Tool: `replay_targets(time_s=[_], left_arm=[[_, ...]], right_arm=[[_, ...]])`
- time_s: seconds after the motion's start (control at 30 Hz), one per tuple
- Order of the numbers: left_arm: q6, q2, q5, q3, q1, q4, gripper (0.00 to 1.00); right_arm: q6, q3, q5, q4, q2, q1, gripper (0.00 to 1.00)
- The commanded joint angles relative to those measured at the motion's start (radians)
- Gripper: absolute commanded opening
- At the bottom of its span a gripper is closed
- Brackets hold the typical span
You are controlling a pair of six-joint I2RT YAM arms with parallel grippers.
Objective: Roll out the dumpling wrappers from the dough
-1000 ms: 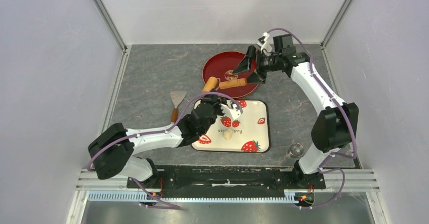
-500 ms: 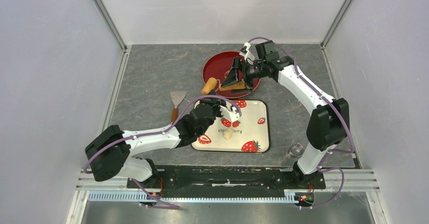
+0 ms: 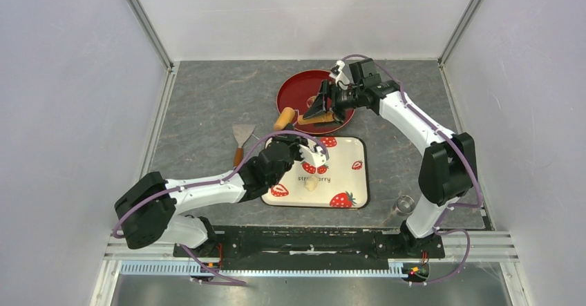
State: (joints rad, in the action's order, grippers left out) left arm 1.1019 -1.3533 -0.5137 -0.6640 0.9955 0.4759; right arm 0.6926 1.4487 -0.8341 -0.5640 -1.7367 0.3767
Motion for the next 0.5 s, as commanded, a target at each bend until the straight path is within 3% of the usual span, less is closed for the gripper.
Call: replay_targets(time_s=[0.0, 0.23, 0.3, 0.43, 0.47], left_arm=[[0.073, 0.056, 0.007, -0.003, 0.011, 0.076, 0.02], [0.075, 0.063, 0.009, 0.001, 0.011, 0.076, 0.02], [0.075, 0.063, 0.009, 0.0, 0.011, 0.076, 0.02], [0.047, 0.065, 0.007, -0.002, 0.01, 0.077, 0.02], [0.032, 0.066, 0.007, -0.003, 0.01, 0.077, 0.14]], right_arm=[[0.041, -0.007, 0.006, 0.071, -0.012, -0.002, 0.6], [0.026, -0.03, 0.031, 0.054, -0.025, -0.004, 0.43], [0.016, -0.031, 0.048, 0.05, -0.027, -0.004, 0.32], [-0.017, -0.008, 0.071, 0.036, -0.03, -0.007, 0.0], [-0.033, -0.001, 0.081, 0.032, -0.028, -0.008, 0.0]])
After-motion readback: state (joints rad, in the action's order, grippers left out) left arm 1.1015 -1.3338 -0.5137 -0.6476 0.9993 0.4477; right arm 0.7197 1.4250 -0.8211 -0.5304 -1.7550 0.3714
